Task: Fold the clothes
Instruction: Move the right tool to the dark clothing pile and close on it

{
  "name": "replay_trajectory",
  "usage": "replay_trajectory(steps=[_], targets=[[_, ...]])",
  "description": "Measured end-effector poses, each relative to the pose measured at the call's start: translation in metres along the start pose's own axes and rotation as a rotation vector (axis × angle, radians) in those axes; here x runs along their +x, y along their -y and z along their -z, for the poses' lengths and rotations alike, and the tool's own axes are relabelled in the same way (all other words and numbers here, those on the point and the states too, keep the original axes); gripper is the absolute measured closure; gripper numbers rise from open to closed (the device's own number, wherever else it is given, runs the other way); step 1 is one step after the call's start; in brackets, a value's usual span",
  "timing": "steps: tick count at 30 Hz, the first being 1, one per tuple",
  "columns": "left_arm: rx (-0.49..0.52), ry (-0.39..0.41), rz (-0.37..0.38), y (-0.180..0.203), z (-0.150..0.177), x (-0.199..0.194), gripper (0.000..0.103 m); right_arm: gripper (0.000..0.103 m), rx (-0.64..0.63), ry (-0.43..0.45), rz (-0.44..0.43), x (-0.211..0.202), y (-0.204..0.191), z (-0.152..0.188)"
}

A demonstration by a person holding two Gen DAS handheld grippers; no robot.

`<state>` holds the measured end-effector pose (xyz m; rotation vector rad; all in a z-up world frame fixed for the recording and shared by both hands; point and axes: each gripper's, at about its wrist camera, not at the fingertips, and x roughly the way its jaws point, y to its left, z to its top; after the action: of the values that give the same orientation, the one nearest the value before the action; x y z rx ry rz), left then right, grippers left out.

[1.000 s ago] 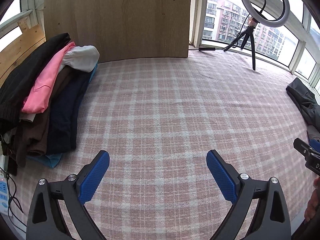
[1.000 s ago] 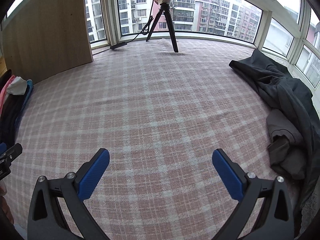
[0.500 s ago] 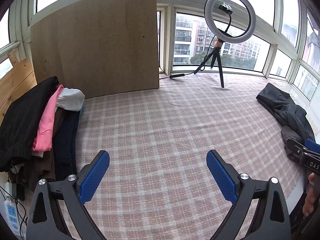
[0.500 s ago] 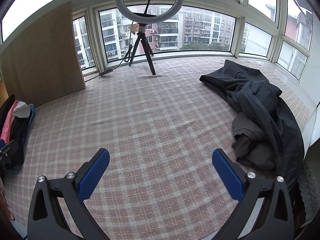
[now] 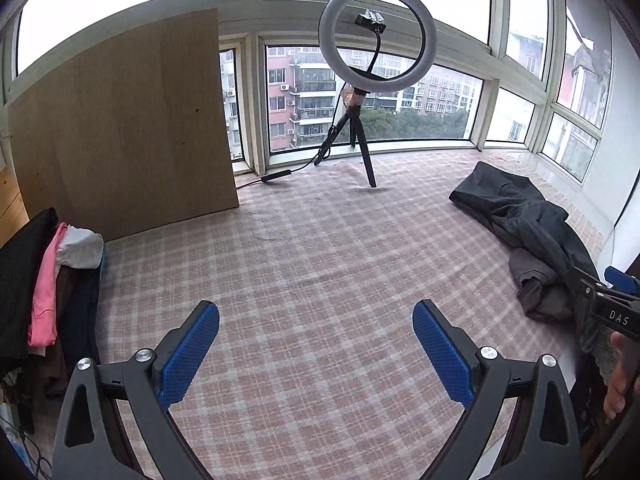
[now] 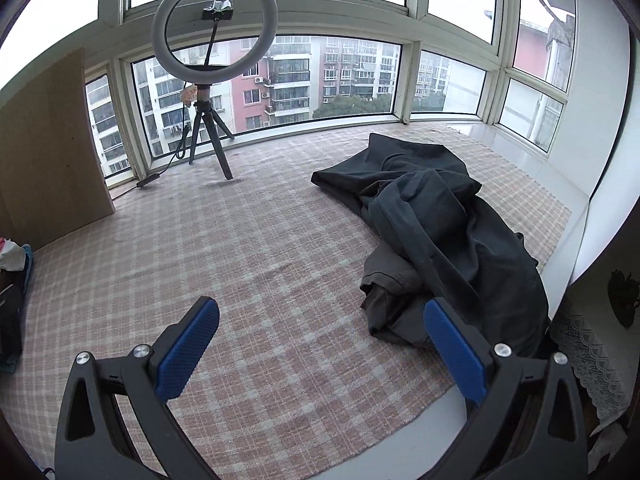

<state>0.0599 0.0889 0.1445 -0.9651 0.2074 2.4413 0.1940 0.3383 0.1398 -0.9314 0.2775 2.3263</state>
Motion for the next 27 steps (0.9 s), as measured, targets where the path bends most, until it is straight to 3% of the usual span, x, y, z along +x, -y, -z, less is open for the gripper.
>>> replay_trajectory(steps=[11,20,23,27], targets=[[0.013,0.029,0.007,0.076,-0.036,0.018,0.005,0.000,0.011,-0.003,0.028,0.037,0.084,-0.034],[0.005,0.025,0.007,0.133,-0.041,0.034,0.005,0.000,0.018,-0.014,0.010,0.083,0.148,-0.062],[0.011,0.017,0.000,0.150,-0.042,0.038,0.005,0.000,0.021,-0.050,-0.014,0.114,0.170,-0.074],[0.014,0.008,-0.032,0.155,-0.045,0.039,0.005,0.000,0.053,-0.164,-0.089,0.169,0.198,-0.097]])
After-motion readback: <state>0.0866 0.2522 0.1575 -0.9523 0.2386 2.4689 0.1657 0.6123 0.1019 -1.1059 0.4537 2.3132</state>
